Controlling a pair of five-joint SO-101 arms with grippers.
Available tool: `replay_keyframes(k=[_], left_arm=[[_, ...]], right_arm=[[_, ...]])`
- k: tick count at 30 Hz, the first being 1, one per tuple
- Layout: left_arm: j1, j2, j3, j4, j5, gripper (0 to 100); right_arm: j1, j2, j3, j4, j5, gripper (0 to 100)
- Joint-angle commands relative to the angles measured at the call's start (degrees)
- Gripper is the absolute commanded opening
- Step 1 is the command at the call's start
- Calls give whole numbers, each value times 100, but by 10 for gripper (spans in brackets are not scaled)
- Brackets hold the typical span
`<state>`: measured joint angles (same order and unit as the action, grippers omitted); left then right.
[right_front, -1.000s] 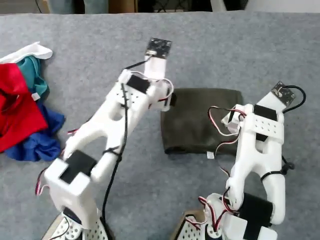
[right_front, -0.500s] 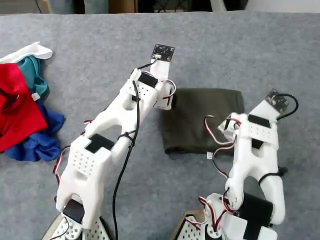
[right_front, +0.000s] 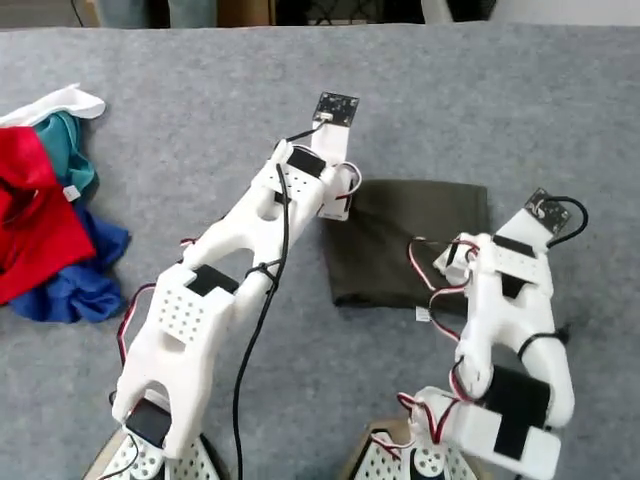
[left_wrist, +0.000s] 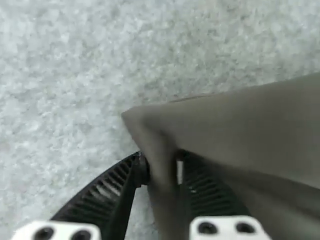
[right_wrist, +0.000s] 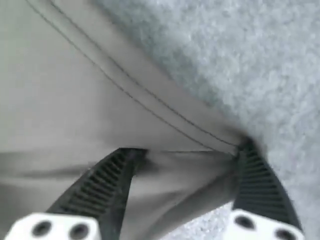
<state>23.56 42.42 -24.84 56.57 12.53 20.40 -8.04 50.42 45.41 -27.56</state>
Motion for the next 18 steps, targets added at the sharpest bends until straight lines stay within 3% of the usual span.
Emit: replay_keyframes(k=[1, 14, 18], left_arm=[[-48, 44, -268, -9, -26, 55], [4, 35, -374, 202, 0, 28], [22, 97, -1156, 835, 18, 27]], right_arm=[[-105, 611, -259, -9, 62, 210], [-105, 1341, -1604, 1116, 519, 61], [-88, 1279, -1798, 1240, 730, 51]])
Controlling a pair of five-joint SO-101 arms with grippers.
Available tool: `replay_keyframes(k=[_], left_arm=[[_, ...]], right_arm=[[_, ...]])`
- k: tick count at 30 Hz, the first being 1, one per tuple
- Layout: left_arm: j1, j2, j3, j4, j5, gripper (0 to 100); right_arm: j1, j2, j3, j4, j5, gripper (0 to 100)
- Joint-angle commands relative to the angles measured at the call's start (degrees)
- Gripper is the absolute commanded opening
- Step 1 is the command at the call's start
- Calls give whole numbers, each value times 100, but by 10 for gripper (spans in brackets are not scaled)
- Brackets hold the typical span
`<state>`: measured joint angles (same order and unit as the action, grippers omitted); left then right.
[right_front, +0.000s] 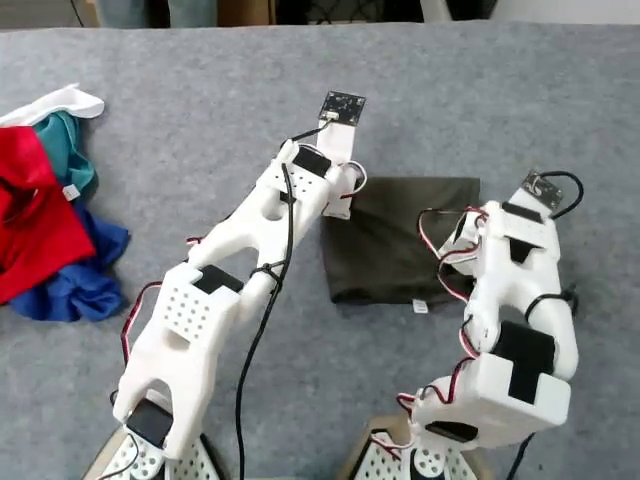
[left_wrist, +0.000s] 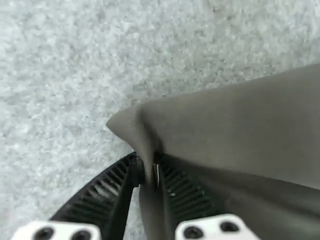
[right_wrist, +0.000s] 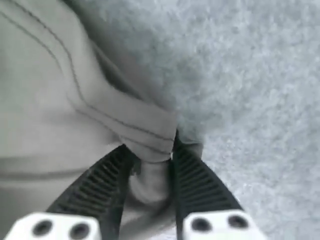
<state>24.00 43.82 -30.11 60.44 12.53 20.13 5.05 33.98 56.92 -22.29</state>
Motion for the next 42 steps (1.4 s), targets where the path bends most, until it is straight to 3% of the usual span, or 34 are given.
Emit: replay_keyframes(k=[1, 8, 20, 30, 39, 42], left_arm=[[-31, -35, -857, 633, 105, 27], [-48, -35, -1842, 1503, 607, 27], [-224, -97, -1877, 2558, 1046, 27], [-356, -105, -1886, 3868, 1055, 28], [-251, -105, -1886, 4035, 1442, 29], [-303, -35, -2097, 4026, 1644, 49]], right_arm=[[-62, -57, -180, 88, 273, 40], [-62, -22, -585, 88, 422, 15], [-114, -4, -1499, 70, 870, 15], [-651, 4, -2220, -88, 1213, 15], [-721, 330, -2580, -53, 1442, 20], [-747, 611, -2624, 62, 1486, 103]])
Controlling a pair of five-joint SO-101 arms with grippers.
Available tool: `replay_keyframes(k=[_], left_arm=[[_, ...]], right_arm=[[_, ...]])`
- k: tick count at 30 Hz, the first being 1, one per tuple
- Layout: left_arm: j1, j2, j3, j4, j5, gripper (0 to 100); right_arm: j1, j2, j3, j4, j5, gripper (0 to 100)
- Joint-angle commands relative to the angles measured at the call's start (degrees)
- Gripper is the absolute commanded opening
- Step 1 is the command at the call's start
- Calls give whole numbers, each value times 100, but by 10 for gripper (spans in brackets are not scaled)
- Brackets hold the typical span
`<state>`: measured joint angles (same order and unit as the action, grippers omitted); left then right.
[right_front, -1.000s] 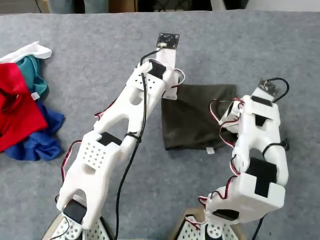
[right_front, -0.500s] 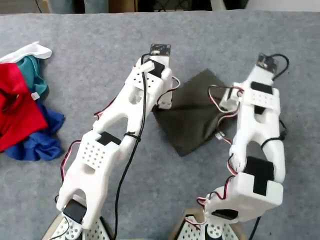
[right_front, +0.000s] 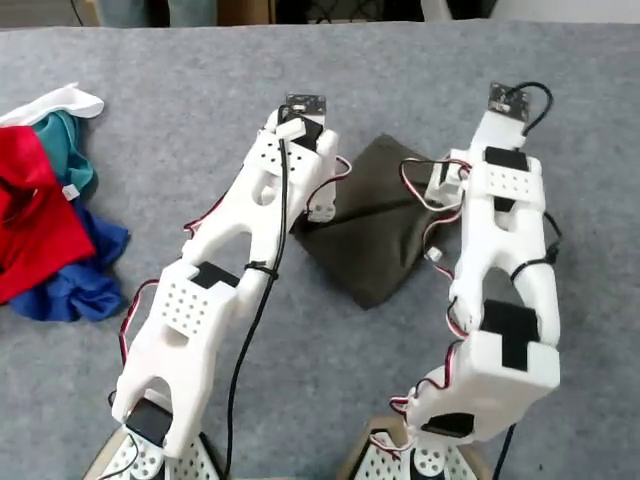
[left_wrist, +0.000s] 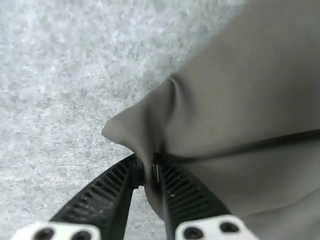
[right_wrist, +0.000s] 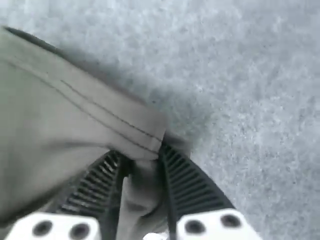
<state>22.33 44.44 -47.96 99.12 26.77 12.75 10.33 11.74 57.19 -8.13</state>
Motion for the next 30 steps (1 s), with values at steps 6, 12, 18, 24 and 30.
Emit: replay_keyframes(k=[6, 12, 18, 24, 30], left_arm=[[-655, -158, -576, 158, 1055, 277], [-875, -158, -1165, 158, 1029, 267], [-875, -97, -1640, 158, 826, 267], [-1121, -97, -1622, 167, 695, 267], [-1420, -105, -1622, 167, 404, 267]], right_arm=[[0, 31, -426, 396, -88, 380], [35, -409, -549, 589, -457, 319], [176, -541, -505, 1363, -2022, 309], [88, 119, -541, 1099, -3051, 310], [-255, 857, -558, 440, -3103, 309]])
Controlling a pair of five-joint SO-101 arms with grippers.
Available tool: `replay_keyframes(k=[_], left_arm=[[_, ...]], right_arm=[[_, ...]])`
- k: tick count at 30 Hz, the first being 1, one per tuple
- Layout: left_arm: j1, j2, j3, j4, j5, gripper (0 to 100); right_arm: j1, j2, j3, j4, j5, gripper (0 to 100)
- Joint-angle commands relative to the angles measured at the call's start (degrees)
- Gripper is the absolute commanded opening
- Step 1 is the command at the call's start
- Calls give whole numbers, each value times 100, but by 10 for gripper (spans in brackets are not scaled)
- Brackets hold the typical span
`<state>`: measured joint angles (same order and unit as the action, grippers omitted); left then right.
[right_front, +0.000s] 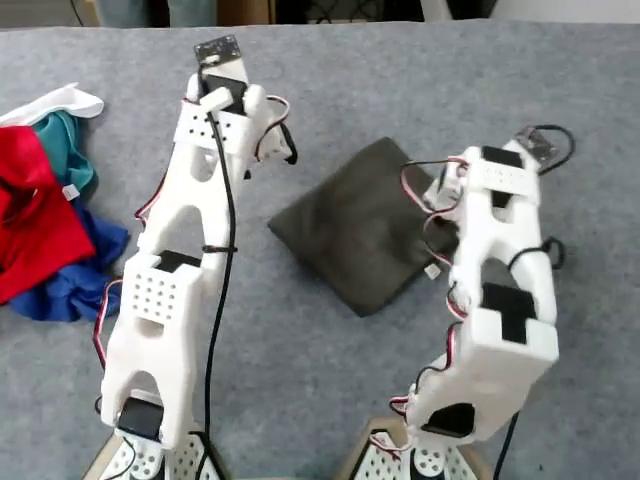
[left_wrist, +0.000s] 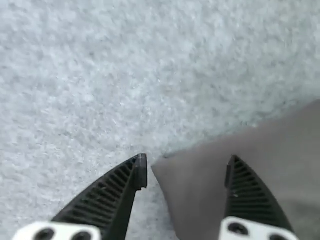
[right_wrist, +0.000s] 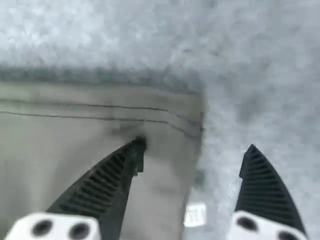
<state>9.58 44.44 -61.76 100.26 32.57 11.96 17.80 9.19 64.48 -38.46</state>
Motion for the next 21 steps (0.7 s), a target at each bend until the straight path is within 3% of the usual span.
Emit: replay_keyframes(k=[1, 21], left_arm=[[-180, -105, -242, 53, -211, 267], [-242, -97, 154, 62, -369, 266]], right_arm=[[-229, 180, -303, -378, -70, 308], [-387, 330, -321, -923, -79, 307]])
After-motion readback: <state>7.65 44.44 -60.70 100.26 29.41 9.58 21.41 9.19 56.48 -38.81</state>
